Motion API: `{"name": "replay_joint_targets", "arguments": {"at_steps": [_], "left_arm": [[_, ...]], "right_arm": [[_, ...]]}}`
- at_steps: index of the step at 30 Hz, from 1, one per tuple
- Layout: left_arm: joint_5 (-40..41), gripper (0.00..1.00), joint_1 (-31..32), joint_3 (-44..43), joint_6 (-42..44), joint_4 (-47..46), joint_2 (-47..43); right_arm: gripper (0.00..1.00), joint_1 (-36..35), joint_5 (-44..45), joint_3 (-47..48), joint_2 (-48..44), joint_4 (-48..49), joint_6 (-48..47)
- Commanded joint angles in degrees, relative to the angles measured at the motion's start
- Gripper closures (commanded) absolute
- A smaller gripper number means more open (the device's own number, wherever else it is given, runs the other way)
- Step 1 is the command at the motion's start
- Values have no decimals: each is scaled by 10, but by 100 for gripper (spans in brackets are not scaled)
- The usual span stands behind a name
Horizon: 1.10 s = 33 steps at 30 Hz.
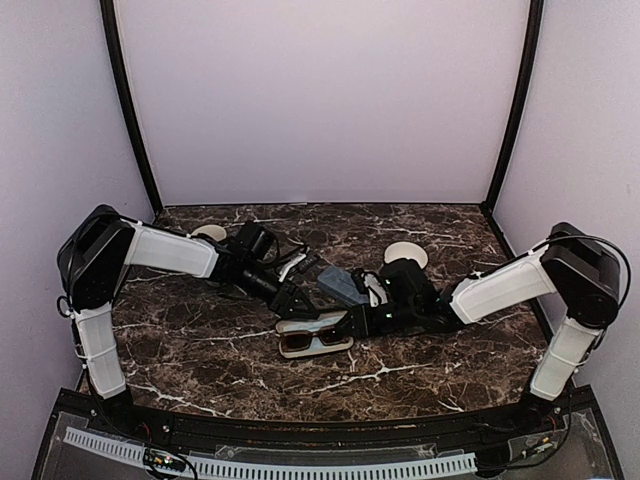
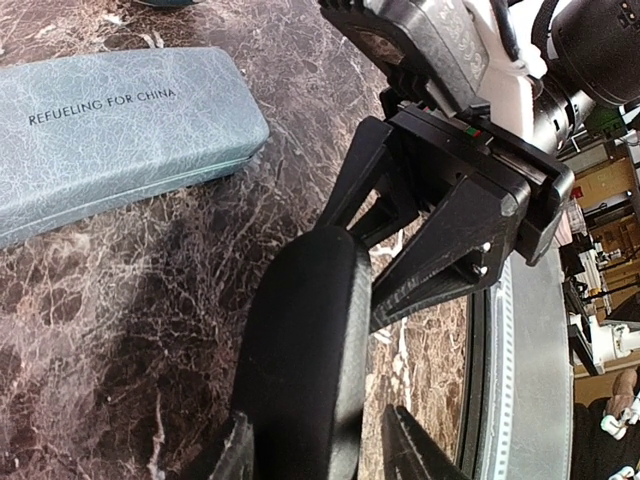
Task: Organize the sunglasses
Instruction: Hold the case with sunglasses at the center of the board, then adjust the sunglasses in the sunglasses case.
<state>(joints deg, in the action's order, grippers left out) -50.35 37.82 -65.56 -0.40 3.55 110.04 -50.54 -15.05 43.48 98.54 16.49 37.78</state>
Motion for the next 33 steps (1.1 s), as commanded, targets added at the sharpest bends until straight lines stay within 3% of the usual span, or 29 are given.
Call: {"name": "replay_joint_targets", "arguments": {"at_steps": [1,33], "left_arm": [[1,56,4,-12,11,20,-3],[47,57,17,-2,29,13,-18]], "right_arm": [[65,4,-15,4,6,35,20],[76,8,-18,7,-23,-31,72]]}}
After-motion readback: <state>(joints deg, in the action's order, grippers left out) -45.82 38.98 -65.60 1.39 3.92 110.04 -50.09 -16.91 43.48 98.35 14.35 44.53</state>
